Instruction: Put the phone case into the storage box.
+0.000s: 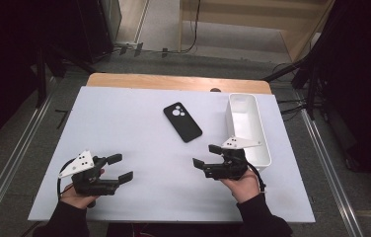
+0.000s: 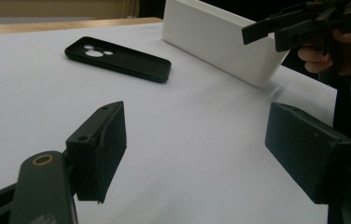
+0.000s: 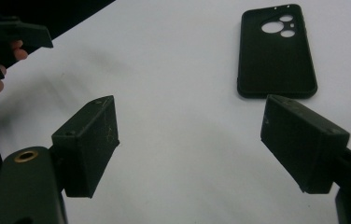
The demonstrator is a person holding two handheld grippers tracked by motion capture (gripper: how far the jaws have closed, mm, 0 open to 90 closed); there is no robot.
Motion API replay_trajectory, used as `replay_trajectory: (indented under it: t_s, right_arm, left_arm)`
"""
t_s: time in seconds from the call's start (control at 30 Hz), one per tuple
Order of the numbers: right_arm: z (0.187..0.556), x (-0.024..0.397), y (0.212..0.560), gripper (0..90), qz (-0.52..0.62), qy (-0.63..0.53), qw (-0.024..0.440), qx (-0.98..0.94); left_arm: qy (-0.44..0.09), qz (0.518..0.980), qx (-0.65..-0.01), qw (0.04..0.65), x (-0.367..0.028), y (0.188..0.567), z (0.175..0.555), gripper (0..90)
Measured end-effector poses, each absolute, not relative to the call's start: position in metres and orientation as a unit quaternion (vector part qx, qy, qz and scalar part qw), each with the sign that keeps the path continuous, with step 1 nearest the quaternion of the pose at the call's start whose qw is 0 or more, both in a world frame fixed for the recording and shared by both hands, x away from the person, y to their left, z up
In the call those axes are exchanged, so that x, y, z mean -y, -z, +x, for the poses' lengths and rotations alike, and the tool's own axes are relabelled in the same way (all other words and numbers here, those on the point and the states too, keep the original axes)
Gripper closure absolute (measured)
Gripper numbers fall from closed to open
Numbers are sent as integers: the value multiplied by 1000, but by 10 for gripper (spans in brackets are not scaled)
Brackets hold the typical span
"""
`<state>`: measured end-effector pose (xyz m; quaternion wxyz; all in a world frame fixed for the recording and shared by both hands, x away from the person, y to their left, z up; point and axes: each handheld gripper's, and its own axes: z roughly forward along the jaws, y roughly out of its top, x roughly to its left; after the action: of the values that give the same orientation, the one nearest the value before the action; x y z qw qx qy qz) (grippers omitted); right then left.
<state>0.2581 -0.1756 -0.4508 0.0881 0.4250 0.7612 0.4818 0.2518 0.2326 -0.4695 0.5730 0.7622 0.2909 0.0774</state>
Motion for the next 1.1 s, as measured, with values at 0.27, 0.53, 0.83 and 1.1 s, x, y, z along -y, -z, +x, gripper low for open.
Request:
replay_trajectory:
  t_s: [0.27, 0.53, 0.83, 1.1]
  right_arm:
    - [270, 167, 446, 172, 430, -484, 94, -757]
    - [282, 163, 445, 172, 429, -483, 111, -755]
    - [295, 153, 442, 172, 427, -488, 120, -752]
    - [314, 143, 444, 169, 430, -488, 127, -749]
  left_arm:
    - [-75, 764, -290, 571, -231, 470, 251, 206]
    - [-75, 765, -289, 570, -231, 470, 252, 206]
    - [-73, 766, -290, 569, -232, 470, 252, 206]
    - [-71, 764, -292, 571, -232, 470, 252, 206]
